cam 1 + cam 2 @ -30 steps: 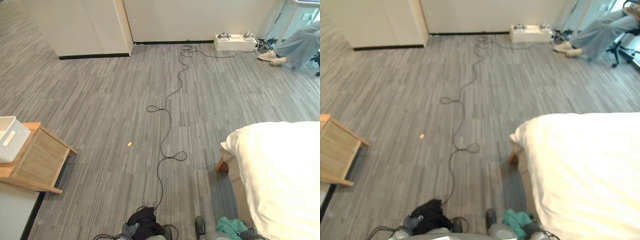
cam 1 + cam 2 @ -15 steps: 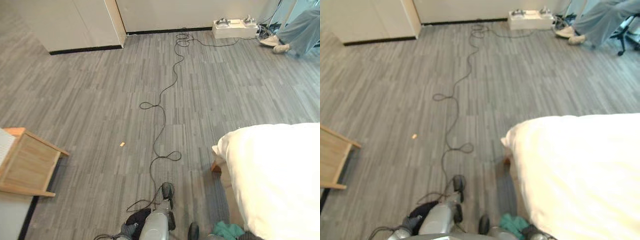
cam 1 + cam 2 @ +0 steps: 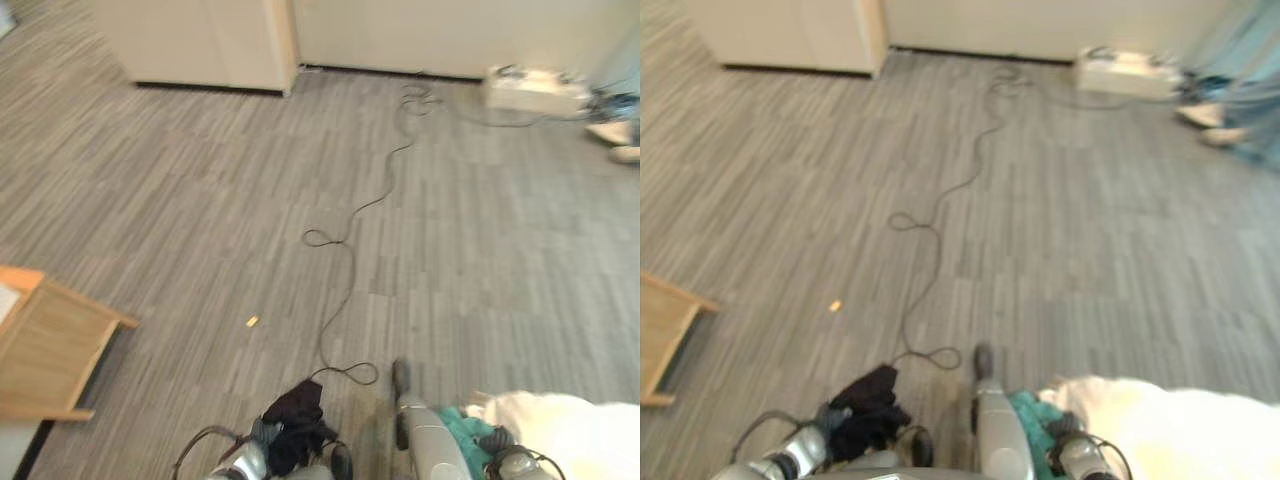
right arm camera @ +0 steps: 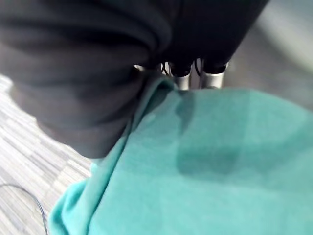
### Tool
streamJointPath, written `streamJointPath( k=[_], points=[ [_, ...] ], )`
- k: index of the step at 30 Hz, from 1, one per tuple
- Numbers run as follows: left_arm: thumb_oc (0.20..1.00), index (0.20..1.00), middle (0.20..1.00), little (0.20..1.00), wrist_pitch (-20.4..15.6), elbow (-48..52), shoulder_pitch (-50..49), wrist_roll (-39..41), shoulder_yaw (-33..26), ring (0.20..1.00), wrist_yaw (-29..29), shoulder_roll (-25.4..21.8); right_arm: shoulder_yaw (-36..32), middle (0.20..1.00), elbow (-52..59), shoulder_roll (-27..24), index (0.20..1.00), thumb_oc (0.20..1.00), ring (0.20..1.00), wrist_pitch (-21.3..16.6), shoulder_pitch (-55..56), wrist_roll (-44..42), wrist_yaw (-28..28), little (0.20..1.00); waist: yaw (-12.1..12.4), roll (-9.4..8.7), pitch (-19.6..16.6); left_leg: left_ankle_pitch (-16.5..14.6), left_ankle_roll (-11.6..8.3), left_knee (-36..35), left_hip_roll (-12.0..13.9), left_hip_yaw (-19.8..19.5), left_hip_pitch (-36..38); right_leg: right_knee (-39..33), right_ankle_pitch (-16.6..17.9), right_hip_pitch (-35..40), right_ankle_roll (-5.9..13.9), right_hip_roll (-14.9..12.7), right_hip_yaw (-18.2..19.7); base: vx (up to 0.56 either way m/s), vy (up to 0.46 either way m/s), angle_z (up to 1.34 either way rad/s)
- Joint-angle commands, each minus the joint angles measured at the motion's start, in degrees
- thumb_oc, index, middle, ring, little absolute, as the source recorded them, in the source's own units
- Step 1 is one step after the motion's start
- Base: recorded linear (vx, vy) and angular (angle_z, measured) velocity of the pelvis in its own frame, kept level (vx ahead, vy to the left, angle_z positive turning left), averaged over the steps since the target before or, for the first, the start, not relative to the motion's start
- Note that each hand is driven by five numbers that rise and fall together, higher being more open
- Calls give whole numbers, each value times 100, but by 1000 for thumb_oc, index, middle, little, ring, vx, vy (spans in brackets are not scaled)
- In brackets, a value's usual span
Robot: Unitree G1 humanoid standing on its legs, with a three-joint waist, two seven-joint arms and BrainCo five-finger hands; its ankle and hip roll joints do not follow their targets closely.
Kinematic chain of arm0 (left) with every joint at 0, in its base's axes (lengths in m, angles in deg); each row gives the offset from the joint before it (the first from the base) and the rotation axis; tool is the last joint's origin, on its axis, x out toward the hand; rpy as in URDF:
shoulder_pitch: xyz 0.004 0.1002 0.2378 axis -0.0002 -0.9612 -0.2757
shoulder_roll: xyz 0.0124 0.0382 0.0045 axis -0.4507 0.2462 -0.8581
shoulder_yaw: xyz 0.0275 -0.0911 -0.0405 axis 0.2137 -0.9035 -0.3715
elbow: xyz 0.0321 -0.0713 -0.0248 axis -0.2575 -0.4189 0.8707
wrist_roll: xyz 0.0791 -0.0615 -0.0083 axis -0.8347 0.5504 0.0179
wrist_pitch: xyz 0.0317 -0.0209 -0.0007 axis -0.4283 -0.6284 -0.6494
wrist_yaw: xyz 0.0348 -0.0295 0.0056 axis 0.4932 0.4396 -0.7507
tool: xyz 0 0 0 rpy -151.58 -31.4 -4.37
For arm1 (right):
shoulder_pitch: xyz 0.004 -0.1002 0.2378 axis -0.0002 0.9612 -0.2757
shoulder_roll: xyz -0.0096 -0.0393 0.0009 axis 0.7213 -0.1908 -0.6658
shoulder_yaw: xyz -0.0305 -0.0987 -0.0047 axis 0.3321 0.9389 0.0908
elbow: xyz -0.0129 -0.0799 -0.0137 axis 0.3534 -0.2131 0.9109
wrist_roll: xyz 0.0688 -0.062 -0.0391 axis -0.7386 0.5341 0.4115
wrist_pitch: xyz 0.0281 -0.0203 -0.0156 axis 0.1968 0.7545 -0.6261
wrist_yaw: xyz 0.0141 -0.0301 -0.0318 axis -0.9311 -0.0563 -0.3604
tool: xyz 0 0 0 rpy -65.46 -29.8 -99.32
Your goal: Tidy up the quilt and then pick up the clothes from the bed and put them into the laundry hamper.
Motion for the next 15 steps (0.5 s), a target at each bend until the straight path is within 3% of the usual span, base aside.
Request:
streamJointPath(
  k=[1, 2, 3, 4, 5, 6, 7, 8, 11, 12, 13, 14, 15],
  points=[
    [200, 200, 200, 200, -131, -47, 3, 244, -160, 200, 291, -98, -38, 200, -55, -227, 200, 200, 200, 49, -5, -216, 84, 200, -178, 43, -26, -294, -525, 470, 600, -12, 485, 230, 718, 595, 376, 233, 157, 1028, -496, 72],
    [200, 200, 200, 200, -70, -34, -31, 440, -352, 200, 623, -133, -17, 200, -189, -236, 200, 200, 200, 25, 69, -163, 34, 200, -152, 69, -111, 411, -635, 2111, 899, -37, 73, 499, 742, 904, 138, 352, 55, 584, -450, 38],
    [200, 200, 200, 200, -88, 36, -29, 468, -408, 200, 754, -174, -15, 200, -162, -248, 200, 200, 200, 17, 86, -150, 31, 200, -47, 6, -61, 835, -591, 3244, 1056, -18, -478, 502, 735, 1087, -36, 301, -82, 577, -452, 70],
    [200, 200, 200, 200, -87, 36, -29, 468, -409, 200, 753, -177, -14, 200, -163, -244, 200, 200, 200, 17, 85, -150, 31, 200, -62, -8, -86, 846, -591, 3256, 1042, -33, -522, 494, 747, 1060, -36, 284, -90, 307, -306, 100],
    [200, 200, 200, 200, -119, 75, -75, 463, -447, 200, 837, -187, 79, 200, -66, -279, 200, 200, 200, -20, 38, -145, -22, 200, 110, -80, 2, 1028, -415, 3967, 1086, -20, -1035, 472, 688, 1338, -239, 312, -246, 453, -390, 92],
    [200, 200, 200, 200, -92, 114, -105, 397, -383, 200, 845, -215, 269, 200, 15, -339, 200, 200, 200, -22, -97, -60, -79, 200, 407, -204, 188, 775, -295, 4762, 889, 99, -1860, 338, 446, 1792, -436, 302, -426, 568, -427, 31],
    [200, 200, 200, 200, -66, 126, -102, 346, -345, 200, 859, -216, 316, 200, 25, -360, 200, 200, 200, -20, -161, -38, -72, 200, 503, -196, 231, 673, -315, 4901, 783, 204, -2163, 291, 349, 1947, -447, 282, -463, 571, -291, 20],
    [200, 200, 200, 200, -46, 107, -132, 297, -304, 200, 816, -185, 418, 200, -14, -370, 200, 200, 200, -22, -229, 11, -85, 200, 599, -182, 213, 558, -309, 4566, 567, 317, -2339, 222, 236, 2091, -422, 243, -524, 468, -68, 29],
    [200, 200, 200, 200, -51, 15, -291, 243, -368, 200, 730, -103, 554, 200, -126, -400, 200, 200, 200, -52, -340, 186, -110, 200, 853, -38, 26, 442, -232, 2960, 334, 979, -2523, -172, -33, 2746, -262, 228, -765, 626, 4, 46],
    [200, 200, 200, 200, -73, -50, -376, 248, -396, 200, 673, -71, 582, 200, -151, -407, 200, 200, 200, -73, -341, 203, -104, 200, 905, 39, -75, 679, -239, 1991, 407, 1360, -2440, -229, -188, 2939, -199, 257, -901, 627, 52, 58],
    [200, 200, 200, 200, -67, -73, -447, 262, -451, 200, 616, -27, 526, 200, -165, -396, 200, 200, 200, -69, -318, 183, -115, 200, 937, 68, -156, 801, -269, 1525, 499, 1716, -2423, -284, -313, 3178, -198, 311, -1052, 802, 113, 91],
    [200, 200, 200, 200, -55, -169, -519, 249, -495, 200, 545, -1, 460, 200, -184, -368, 200, 200, 200, -83, -339, 102, -78, 200, 923, 86, -211, 874, -443, 934, 696, 2379, -2419, -309, -621, 3509, -128, 346, -1309, 661, 104, 78],
    [200, 200, 200, 200, -8, -192, -556, 242, -533, 200, 525, 10, 394, 200, -190, -347, 200, 200, 200, -69, -321, 59, -63, 200, 912, 78, -262, 963, -444, 649, 876, 2795, -2392, -291, -668, 3628, -122, 360, -1464, 477, 104, 75]
  ],
)
